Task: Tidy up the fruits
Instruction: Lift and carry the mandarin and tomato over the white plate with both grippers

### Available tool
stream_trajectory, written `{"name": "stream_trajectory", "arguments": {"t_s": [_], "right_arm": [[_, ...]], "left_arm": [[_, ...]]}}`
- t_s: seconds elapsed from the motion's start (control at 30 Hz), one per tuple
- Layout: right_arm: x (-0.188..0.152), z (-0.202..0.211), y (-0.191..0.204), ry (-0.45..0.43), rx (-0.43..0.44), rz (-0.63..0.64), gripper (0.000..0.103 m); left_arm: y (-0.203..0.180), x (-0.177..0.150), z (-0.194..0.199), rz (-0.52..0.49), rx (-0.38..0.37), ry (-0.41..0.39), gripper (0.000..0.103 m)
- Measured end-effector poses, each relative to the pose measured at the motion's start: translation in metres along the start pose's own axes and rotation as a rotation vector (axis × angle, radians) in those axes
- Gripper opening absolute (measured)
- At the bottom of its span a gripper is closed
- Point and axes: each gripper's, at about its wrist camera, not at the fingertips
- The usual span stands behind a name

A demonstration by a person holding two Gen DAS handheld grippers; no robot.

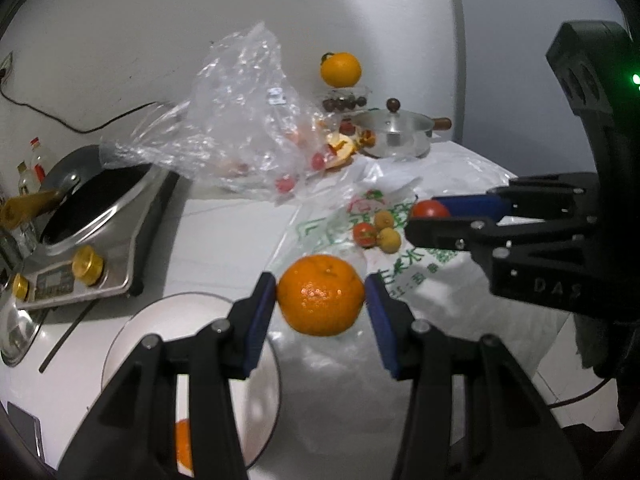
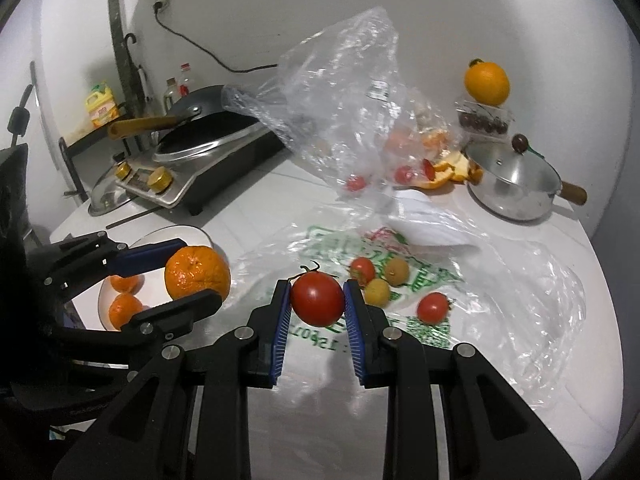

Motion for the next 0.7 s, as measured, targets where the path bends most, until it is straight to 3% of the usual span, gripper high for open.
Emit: {"name": "stream_trajectory", "arguments": {"t_s": [0.7], "right_arm": [[0.013,-0.010,0.070,0.017,0.027,0.108,0.029]], "left_arm": [[0.057,-0.028,0.030,0.074,0.049,-0.029,0.047]]}}
Point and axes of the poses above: each gripper's, at about its wrist camera, not at the fingertips, and z roughly against the way its jaws point, y to its left, x to its top, and after that the axes turned 9 degrees about -x, right-handed
